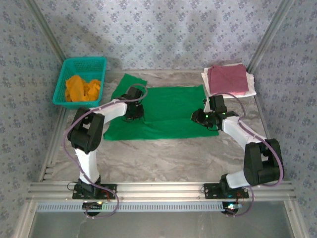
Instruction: Fold and stack the t-shirts
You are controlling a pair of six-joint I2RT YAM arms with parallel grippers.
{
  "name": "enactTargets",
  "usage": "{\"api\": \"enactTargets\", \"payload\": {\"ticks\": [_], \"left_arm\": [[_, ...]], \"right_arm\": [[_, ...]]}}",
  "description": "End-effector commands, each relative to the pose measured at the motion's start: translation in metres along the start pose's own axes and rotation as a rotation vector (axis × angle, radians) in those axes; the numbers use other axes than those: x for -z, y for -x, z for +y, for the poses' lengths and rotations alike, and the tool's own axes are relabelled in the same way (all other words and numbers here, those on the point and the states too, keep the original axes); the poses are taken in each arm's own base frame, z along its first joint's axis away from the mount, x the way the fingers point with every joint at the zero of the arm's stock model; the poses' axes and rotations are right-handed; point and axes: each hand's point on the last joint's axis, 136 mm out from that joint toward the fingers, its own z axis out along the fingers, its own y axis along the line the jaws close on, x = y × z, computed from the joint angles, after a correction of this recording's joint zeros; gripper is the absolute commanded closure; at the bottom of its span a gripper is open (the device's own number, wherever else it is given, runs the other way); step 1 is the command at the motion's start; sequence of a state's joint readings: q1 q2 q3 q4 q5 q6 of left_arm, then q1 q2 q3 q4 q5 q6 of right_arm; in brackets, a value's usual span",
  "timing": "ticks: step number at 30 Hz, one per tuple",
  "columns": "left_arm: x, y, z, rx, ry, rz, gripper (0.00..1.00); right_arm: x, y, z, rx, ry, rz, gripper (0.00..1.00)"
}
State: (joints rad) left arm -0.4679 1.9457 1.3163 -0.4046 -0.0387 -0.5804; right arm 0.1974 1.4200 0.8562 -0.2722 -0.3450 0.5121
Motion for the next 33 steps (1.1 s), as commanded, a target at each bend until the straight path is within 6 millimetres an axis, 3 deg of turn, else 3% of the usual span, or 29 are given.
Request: {"api": "enactTargets", "payload": {"ticks": [1, 5, 12, 21, 22, 24, 26, 29, 33], "left_arm": [[0.005, 0.012, -0.01, -0.029, 0.006, -0.01, 0.92], [0.006, 0.017, -0.017, -0.042, -0.005, -0.022, 1.0], [-0.001, 0.035, -0.032, -0.041, -0.032, -0.04, 1.0], [-0.016, 0.076, -0.07, -0.089, -0.069, -0.045, 1.0], [-0.017, 0.078, -0.075, -0.098, -0.072, -0.039, 0.97], [-0.017, 0.082, -0.083, -0.121, -0.072, -0.032, 0.57], [-0.014, 0.081, -0.09, -0.149, -0.071, -0.039, 0.35], [0.006, 0.079, -0.091, -0.169, -0.057, -0.076, 0.32], [0.051, 0.074, -0.068, -0.143, -0.047, -0.162, 0.31]], "right_arm": [[0.006, 0.001, 0.002, 0.001, 0.013, -0.006, 0.75], [0.008, 0.001, 0.003, 0.002, 0.014, -0.012, 0.74], [0.008, 0.002, 0.004, 0.003, 0.017, -0.012, 0.75], [0.01, 0.003, 0.005, 0.004, 0.021, -0.014, 0.74], [0.01, 0.002, 0.005, 0.002, 0.019, -0.013, 0.74], [0.011, 0.001, 0.005, 0.003, 0.02, -0.012, 0.71], [0.012, 0.002, 0.005, 0.006, 0.015, -0.016, 0.71], [0.014, 0.001, 0.003, 0.006, 0.006, -0.014, 0.71], [0.013, 0.0, -0.001, 0.008, -0.005, -0.013, 0.71]]}}
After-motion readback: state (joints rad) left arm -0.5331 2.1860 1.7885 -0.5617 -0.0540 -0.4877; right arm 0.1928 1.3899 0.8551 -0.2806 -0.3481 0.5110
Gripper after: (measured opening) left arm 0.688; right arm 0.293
